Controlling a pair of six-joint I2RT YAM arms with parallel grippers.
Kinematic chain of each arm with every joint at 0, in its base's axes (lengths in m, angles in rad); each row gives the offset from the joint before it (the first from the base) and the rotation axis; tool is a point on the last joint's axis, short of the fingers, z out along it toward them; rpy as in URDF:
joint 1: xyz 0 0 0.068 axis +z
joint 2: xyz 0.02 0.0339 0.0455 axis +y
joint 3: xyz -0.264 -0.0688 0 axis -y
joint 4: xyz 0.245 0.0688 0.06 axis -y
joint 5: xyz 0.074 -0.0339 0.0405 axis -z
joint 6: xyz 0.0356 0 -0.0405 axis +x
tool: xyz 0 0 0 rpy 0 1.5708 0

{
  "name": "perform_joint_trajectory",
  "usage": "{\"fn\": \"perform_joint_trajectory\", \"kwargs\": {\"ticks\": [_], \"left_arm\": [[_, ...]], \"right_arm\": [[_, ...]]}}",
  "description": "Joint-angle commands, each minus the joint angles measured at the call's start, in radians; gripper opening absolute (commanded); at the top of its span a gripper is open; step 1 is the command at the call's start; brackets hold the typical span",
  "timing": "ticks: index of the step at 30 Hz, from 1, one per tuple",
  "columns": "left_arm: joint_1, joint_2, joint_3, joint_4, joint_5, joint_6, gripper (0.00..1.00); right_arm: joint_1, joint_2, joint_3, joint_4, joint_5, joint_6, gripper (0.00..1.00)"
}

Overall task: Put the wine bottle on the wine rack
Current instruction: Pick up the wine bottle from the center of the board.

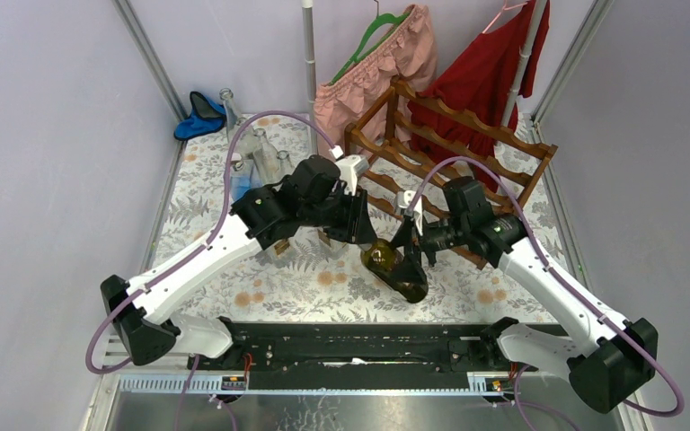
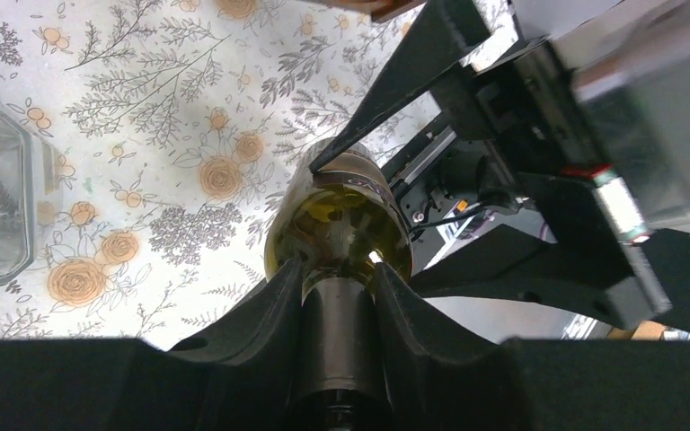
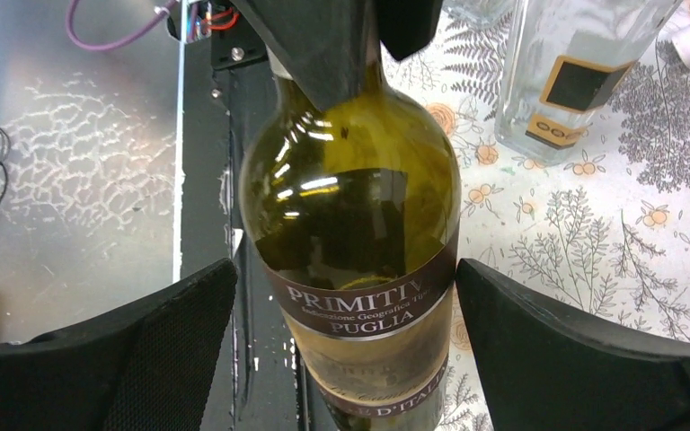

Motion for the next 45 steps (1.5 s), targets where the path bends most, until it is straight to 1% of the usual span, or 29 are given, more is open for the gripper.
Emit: {"fn": "perform_joint_trajectory", "kwargs": {"ticks": [1,7,18,23,27,30,33,35,37,40,45], "left_arm": [[-0.006,-0.067,-0.011,0.223,0.016,-0.077,0.00],[-0.006,-0.094,-0.060,0.269,0.019,-0.113,0.00],[-0.006,-0.150,-0.156,0.371,-0.002,-0.198,0.00],[-0.007,-0.210,-0.273,0.475,0.003,-0.280,0.00],[-0.006,-0.264,-0.368,0.605,0.010,-0.352,0.00],[-0.006,-0.311,-0.453,0.701,0.013,-0.426,0.00],[-0.009,-0.365,-0.546,0.774,-0.004,-0.483,0.00],[-0.015,-0.414,-0.602,0.804,-0.038,-0.512,0.00],[-0.028,-0.459,-0.658,0.832,-0.088,-0.541,0.00],[-0.063,-0.520,-0.739,0.887,-0.171,-0.582,0.00],[-0.158,-0.562,-0.850,1.005,-0.330,-0.625,0.00]], "right_arm": [[0.018,-0.029,-0.035,0.044,0.063,-0.049,1.00],[0.020,-0.031,-0.081,0.062,0.051,-0.084,1.00],[0.031,-0.017,-0.065,0.038,0.022,-0.132,1.00],[0.035,-0.017,-0.067,0.020,0.018,-0.151,1.00],[0.039,-0.014,-0.059,0.017,0.031,-0.160,1.00],[0.041,-0.003,0.018,-0.072,0.039,-0.200,1.00],[0.040,0.030,0.157,-0.254,0.017,-0.261,1.00],[0.040,0.050,0.254,-0.327,0.004,-0.275,1.00],[0.041,0.061,0.317,-0.357,0.003,-0.255,1.00],[0.039,0.066,0.384,-0.356,0.006,-0.204,1.00],[0.025,0.079,0.457,-0.360,0.020,-0.151,1.00]]}}
